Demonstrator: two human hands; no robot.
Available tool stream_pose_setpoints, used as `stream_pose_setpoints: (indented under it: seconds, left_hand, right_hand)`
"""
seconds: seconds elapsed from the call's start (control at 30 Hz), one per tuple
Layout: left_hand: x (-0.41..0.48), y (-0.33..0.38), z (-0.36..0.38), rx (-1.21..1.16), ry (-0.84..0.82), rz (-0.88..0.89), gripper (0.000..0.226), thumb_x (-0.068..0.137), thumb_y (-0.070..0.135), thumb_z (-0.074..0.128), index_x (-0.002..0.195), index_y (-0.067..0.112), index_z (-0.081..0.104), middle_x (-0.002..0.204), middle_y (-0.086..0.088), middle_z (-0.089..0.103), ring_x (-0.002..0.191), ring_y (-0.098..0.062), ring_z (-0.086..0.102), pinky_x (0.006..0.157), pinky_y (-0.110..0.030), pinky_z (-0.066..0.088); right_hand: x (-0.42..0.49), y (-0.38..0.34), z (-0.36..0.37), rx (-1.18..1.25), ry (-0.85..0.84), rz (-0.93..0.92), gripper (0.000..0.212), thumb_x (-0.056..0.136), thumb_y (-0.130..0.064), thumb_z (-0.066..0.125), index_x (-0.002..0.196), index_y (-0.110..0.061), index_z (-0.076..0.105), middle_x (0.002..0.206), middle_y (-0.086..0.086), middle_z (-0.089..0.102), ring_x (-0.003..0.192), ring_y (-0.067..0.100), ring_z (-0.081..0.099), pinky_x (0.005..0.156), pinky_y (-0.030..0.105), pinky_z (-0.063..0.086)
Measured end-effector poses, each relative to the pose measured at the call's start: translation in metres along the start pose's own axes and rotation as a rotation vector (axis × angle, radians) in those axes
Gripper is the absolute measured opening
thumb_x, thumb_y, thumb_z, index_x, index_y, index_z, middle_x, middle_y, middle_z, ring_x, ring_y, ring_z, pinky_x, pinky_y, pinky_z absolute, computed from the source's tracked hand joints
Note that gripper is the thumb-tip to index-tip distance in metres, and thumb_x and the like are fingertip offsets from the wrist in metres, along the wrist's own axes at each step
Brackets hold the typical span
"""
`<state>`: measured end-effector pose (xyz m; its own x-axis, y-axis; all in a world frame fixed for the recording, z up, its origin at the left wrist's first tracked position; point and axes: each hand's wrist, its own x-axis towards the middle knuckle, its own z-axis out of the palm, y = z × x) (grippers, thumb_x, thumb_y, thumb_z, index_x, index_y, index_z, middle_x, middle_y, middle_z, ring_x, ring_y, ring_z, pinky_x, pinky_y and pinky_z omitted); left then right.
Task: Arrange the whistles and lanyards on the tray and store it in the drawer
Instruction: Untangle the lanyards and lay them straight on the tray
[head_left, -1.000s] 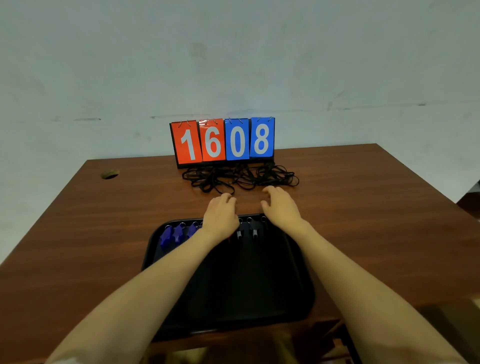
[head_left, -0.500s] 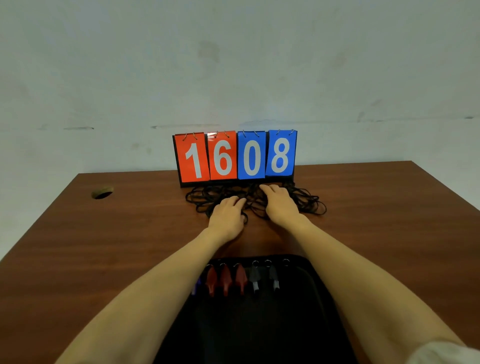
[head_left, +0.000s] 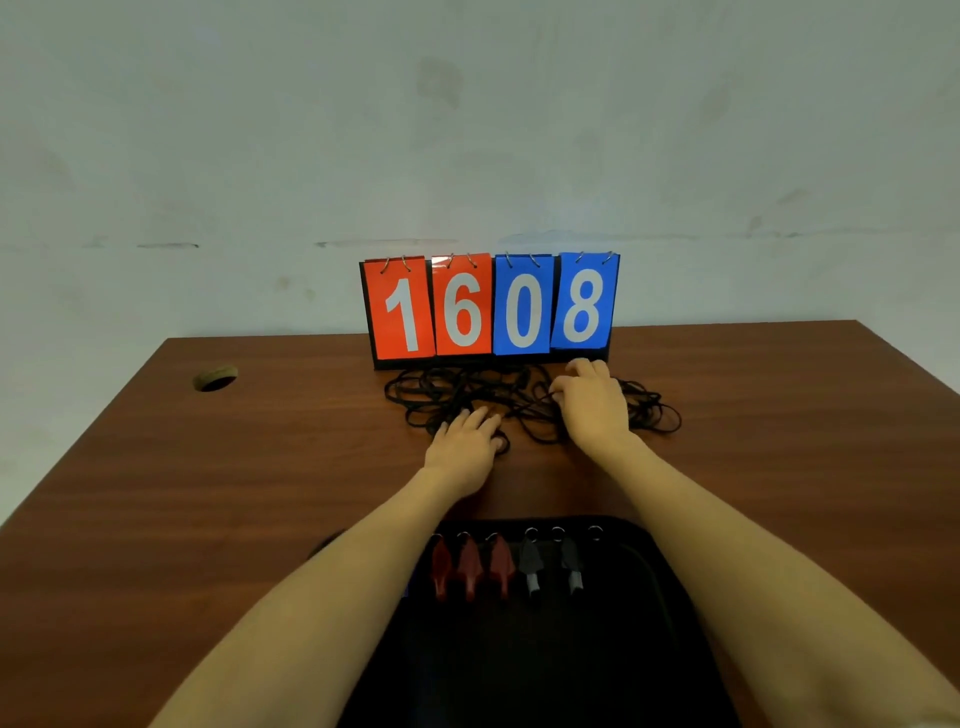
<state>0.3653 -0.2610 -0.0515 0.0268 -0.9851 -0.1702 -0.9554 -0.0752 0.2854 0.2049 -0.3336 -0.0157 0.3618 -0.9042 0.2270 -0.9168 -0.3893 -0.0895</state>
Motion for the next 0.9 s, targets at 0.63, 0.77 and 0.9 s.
stream_pose_setpoints:
  seconds: [0.63,0.77,0.9]
  left_hand:
    - [-0.126,0.109,-0.157,-0.824,0.36,0.202,0.073,0.091,0.03,0.059,0.15,0.019,0.017,0.149,-0.012,0.034,0.11,-0.028,0.057,0.092,-0.032,0.045]
    - [-0.143,0.134,-0.186,-1.018,0.423,0.255,0.06,0.095,0.025,0.054,0.147,0.019,0.026,0.144,-0.004,0.042,0.079,-0.014,0.06,0.073,-0.021,0.051]
    - [-0.163,0.145,-0.199,-0.998,0.436,0.304,0.034,0.096,0.023,0.051,0.13,0.014,0.048,0.102,-0.001,0.061,0.066,-0.008,0.054,0.067,-0.016,0.047]
  right_hand:
    - [-0.054,-0.058,-0.242,0.855,0.277,-0.107,0.015,0.096,-0.012,0.047,0.097,-0.007,0.061,0.081,0.001,0.062,0.068,0.01,0.058,0.06,0.009,0.044]
    - [-0.076,-0.065,-0.285,1.149,0.258,-0.084,0.016,0.097,-0.009,0.042,0.096,-0.007,0.058,0.075,0.002,0.062,0.064,0.013,0.061,0.072,0.022,0.055]
    - [-0.095,-0.062,-0.311,1.324,0.173,-0.078,0.017,0.097,-0.007,0.039,0.098,-0.004,0.057,0.079,0.009,0.064,0.07,0.02,0.064,0.077,0.032,0.057]
